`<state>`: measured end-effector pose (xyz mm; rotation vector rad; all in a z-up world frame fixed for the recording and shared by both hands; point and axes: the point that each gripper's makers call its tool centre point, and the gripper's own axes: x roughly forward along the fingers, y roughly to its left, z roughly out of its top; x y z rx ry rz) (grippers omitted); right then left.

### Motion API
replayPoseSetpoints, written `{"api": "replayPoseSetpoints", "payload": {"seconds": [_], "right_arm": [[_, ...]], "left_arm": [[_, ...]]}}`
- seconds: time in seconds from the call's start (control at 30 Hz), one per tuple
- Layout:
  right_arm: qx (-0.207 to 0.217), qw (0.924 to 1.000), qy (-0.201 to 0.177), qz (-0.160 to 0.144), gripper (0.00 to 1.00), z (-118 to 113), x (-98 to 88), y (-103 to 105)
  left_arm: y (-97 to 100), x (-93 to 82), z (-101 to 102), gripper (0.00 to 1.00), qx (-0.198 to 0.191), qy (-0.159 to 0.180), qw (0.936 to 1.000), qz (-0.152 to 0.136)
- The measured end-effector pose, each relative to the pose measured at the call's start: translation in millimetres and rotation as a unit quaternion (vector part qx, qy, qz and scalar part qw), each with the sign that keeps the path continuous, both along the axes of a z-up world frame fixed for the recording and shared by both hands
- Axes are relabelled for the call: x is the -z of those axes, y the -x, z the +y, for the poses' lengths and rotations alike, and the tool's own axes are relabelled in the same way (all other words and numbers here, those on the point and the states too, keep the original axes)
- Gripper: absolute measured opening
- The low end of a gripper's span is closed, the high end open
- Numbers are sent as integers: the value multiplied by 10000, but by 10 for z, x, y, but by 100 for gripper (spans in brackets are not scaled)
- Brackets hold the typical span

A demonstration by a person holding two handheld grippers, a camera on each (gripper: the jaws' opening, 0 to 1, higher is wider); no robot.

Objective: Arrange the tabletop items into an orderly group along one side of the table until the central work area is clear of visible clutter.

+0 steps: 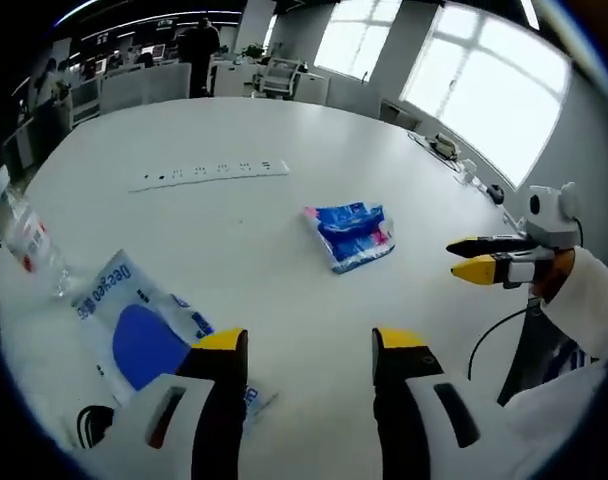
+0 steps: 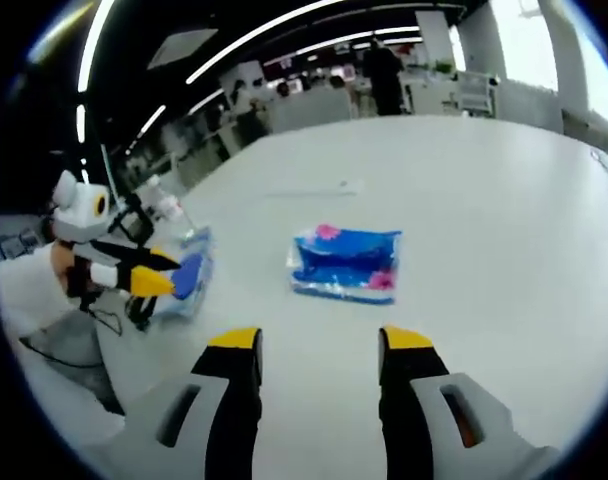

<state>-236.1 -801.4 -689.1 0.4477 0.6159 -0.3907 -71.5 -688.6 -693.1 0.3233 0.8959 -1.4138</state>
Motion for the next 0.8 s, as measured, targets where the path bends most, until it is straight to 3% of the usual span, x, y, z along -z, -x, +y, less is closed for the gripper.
{"api": "replayPoseSetpoints", "payload": {"seconds": [0.37,0.8], "right_arm": [[90,9994,-302,129,44,345,172,168],[106,9989,-452,79,43,457,161,48]], "left_arm": [[-31,71,364,50,-324,-59,9993,178],[-27,136,548,49,-704,-33,9967,400]]}}
